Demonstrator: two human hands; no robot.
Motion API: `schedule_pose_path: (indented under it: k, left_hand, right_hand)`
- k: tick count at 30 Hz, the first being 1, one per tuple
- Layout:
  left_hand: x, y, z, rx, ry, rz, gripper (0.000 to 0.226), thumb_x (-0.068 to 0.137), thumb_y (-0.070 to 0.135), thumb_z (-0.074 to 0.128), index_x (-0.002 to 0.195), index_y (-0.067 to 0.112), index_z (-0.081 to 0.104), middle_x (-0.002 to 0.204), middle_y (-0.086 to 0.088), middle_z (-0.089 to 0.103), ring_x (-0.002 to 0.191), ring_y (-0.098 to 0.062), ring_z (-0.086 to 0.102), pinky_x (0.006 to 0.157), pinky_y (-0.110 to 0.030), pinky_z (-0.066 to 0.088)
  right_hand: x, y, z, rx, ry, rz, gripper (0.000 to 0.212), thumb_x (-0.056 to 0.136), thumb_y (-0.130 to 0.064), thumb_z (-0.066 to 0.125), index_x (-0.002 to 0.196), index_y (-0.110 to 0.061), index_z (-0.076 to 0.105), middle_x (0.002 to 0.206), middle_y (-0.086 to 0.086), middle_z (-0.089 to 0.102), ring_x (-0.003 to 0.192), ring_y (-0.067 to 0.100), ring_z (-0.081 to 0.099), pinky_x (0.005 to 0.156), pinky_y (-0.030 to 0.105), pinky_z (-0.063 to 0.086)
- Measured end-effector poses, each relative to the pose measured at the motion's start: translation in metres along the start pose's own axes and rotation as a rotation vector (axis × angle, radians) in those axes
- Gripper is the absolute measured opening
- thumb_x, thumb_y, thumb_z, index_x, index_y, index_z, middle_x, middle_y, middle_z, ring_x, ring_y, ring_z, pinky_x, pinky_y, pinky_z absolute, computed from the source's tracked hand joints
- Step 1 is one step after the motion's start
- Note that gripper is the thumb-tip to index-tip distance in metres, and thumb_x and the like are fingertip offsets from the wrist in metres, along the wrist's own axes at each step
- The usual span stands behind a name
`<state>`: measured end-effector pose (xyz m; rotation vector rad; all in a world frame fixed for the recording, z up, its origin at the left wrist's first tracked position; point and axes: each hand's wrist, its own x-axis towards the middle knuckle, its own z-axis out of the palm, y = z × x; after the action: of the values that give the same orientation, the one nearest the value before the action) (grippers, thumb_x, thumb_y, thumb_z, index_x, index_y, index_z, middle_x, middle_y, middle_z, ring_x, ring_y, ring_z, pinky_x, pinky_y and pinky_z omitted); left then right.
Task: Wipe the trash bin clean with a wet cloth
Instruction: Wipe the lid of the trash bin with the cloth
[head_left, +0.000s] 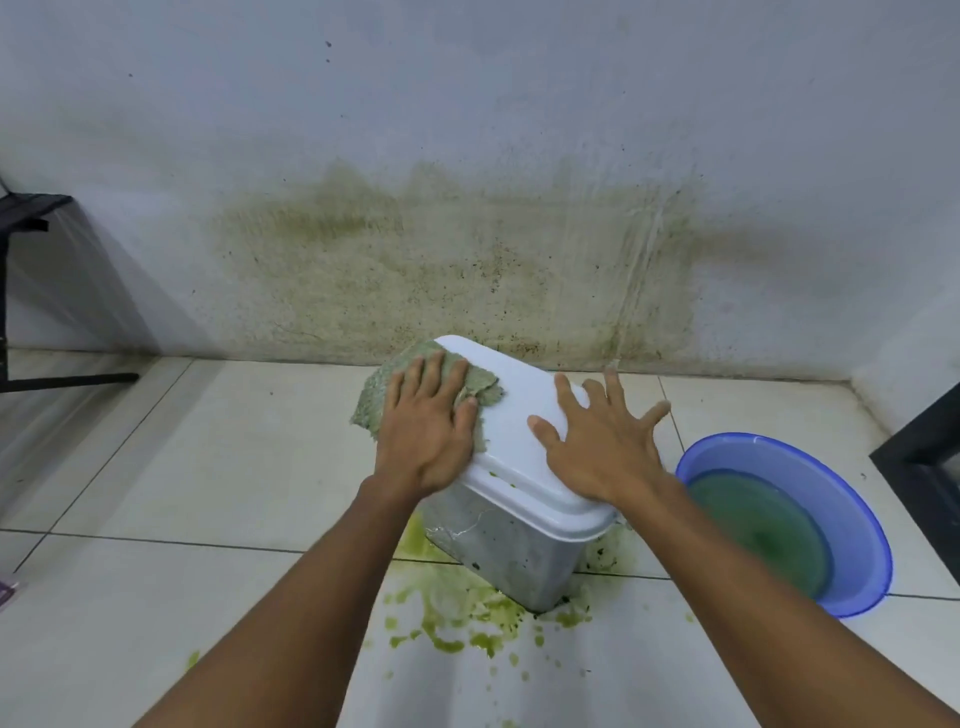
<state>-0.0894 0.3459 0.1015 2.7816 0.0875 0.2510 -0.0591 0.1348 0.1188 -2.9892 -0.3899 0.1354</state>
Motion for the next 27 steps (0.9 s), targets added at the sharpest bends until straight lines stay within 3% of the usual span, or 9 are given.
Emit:
schedule_pose_path:
  k: [2, 6, 10, 15, 19, 24, 27]
  left_hand:
    - [-0.01, 0.008, 0.004, -0.037, 0.06, -0.067, 0.063, 0.107, 0.046, 0.018, 0.166, 0.024, 0.017, 0.175, 0.0, 0.008, 0.161, -0.018, -0.002, 0.128, -0.039, -0.011]
    - [-0.055, 0.051, 0.026, -0.153, 0.139, 0.057, 0.066, 0.105, 0.047, 0.015, 0.164, 0.018, 0.025, 0.173, 0.001, 0.016, 0.16, -0.014, 0.0, 0.127, -0.037, -0.014]
    - [-0.062, 0.04, 0.029, -0.188, 0.167, 0.154, 0.062, 0.108, 0.045, 0.02, 0.164, 0.019, 0.025, 0.172, 0.002, 0.017, 0.16, -0.011, 0.003, 0.13, -0.038, -0.003]
    - [-0.043, -0.004, 0.017, -0.385, 0.2, -0.135, 0.064, 0.11, 0.04, 0.025, 0.166, 0.022, 0.0, 0.173, 0.003, -0.012, 0.157, -0.007, -0.02, 0.13, -0.037, -0.005]
    - [-0.058, 0.03, 0.031, -0.445, 0.239, -0.155, 0.067, 0.11, 0.04, 0.022, 0.165, 0.016, -0.008, 0.172, 0.0, -0.019, 0.156, -0.009, -0.026, 0.128, -0.034, -0.013]
    - [-0.085, 0.043, 0.047, -0.409, 0.217, 0.05, 0.064, 0.109, 0.038, 0.025, 0.165, 0.021, -0.002, 0.173, 0.0, -0.017, 0.159, -0.015, -0.019, 0.128, -0.033, -0.012]
    - [-0.068, 0.015, 0.034, -0.476, 0.198, -0.1, 0.063, 0.11, 0.038, 0.029, 0.165, 0.032, -0.002, 0.17, 0.001, -0.025, 0.156, -0.012, -0.027, 0.13, -0.039, -0.006]
  right_hand:
    - [0.002, 0.001, -0.002, 0.013, -0.015, -0.158, 0.064, 0.102, -0.057, 0.01, 0.159, -0.03, -0.002, 0.168, -0.003, -0.007, 0.151, 0.019, -0.024, 0.114, 0.07, -0.01]
    - [0.007, 0.003, 0.0, 0.016, -0.014, -0.327, 0.052, 0.106, -0.041, 0.012, 0.156, -0.044, 0.0, 0.167, -0.011, -0.009, 0.151, 0.013, -0.02, 0.12, 0.057, -0.012]
    - [0.008, 0.008, -0.001, 0.071, -0.026, -0.322, 0.05, 0.106, -0.042, 0.014, 0.155, -0.048, 0.003, 0.166, -0.017, -0.007, 0.152, 0.006, -0.013, 0.123, 0.05, -0.006]
    - [0.007, 0.007, 0.0, 0.086, -0.04, -0.313, 0.05, 0.106, -0.044, 0.013, 0.155, -0.048, 0.003, 0.165, -0.018, -0.009, 0.152, 0.007, -0.013, 0.123, 0.05, -0.003]
    - [0.009, 0.006, 0.0, 0.098, -0.047, -0.303, 0.049, 0.106, -0.044, 0.014, 0.154, -0.049, 0.004, 0.165, -0.018, -0.008, 0.152, 0.006, -0.012, 0.123, 0.05, -0.003]
    - [0.008, 0.009, 0.0, 0.084, -0.046, -0.324, 0.049, 0.106, -0.047, 0.012, 0.154, -0.051, 0.003, 0.165, -0.019, -0.008, 0.152, 0.006, -0.012, 0.123, 0.05, -0.002]
    - [0.007, 0.009, 0.0, 0.095, -0.056, -0.315, 0.049, 0.106, -0.047, 0.012, 0.154, -0.05, 0.003, 0.165, -0.019, -0.008, 0.152, 0.006, -0.012, 0.123, 0.049, -0.003]
